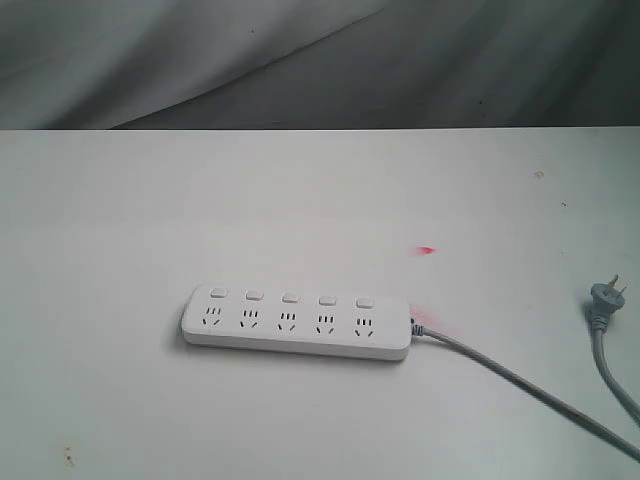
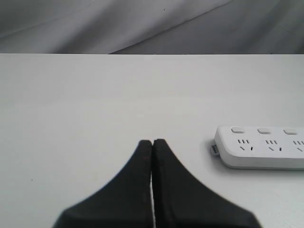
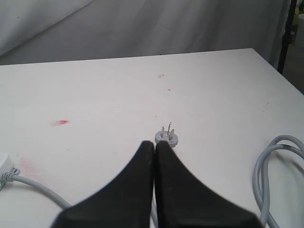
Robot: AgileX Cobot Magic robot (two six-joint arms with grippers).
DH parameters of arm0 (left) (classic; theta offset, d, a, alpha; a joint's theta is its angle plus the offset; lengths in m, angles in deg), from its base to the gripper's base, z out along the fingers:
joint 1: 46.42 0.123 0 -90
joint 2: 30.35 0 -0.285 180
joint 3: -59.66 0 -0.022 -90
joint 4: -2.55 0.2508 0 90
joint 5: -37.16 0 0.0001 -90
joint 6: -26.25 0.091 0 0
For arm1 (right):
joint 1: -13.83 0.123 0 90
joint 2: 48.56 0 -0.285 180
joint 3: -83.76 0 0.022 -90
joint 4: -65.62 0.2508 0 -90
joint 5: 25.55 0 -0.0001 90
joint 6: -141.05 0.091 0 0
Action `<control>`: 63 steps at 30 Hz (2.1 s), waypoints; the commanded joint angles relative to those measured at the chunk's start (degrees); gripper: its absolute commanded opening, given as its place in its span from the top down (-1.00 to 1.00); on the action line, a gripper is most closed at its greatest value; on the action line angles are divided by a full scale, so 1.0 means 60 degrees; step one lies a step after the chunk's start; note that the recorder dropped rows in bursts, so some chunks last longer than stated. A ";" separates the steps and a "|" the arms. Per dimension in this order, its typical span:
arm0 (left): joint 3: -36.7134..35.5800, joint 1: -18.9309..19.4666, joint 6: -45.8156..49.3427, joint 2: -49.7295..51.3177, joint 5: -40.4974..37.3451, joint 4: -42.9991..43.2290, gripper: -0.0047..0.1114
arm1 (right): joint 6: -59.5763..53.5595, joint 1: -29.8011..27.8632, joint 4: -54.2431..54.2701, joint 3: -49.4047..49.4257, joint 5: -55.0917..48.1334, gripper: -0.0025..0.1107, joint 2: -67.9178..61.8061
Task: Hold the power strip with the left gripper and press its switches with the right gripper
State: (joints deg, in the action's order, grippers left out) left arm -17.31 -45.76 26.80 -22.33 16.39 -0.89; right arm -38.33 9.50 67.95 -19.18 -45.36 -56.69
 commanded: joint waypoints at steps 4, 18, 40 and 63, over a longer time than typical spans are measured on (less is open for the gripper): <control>-0.0042 -0.0031 -0.0011 -0.0038 0.0058 0.0003 0.92 | -0.0022 -0.0060 -0.0054 0.0027 -0.0011 0.96 0.0057; 0.1132 -0.0031 -0.0011 -0.0038 -0.1134 -0.1338 0.92 | -0.0022 -0.0060 -0.0054 0.0027 -0.0011 0.96 0.0057; 0.8385 0.0303 0.6159 0.7267 -0.1607 -0.3548 0.92 | -0.0040 -0.0060 -0.0050 0.0027 -0.0011 0.96 0.0057; 0.8179 0.7214 1.3977 1.0319 -0.8199 -1.0380 0.92 | -0.0018 -0.0060 -0.0050 0.0027 -0.0029 0.96 0.0057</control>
State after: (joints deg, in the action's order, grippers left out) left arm 33.05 -2.66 109.98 39.52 -32.27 -64.45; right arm -38.33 9.50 67.95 -19.18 -45.42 -56.69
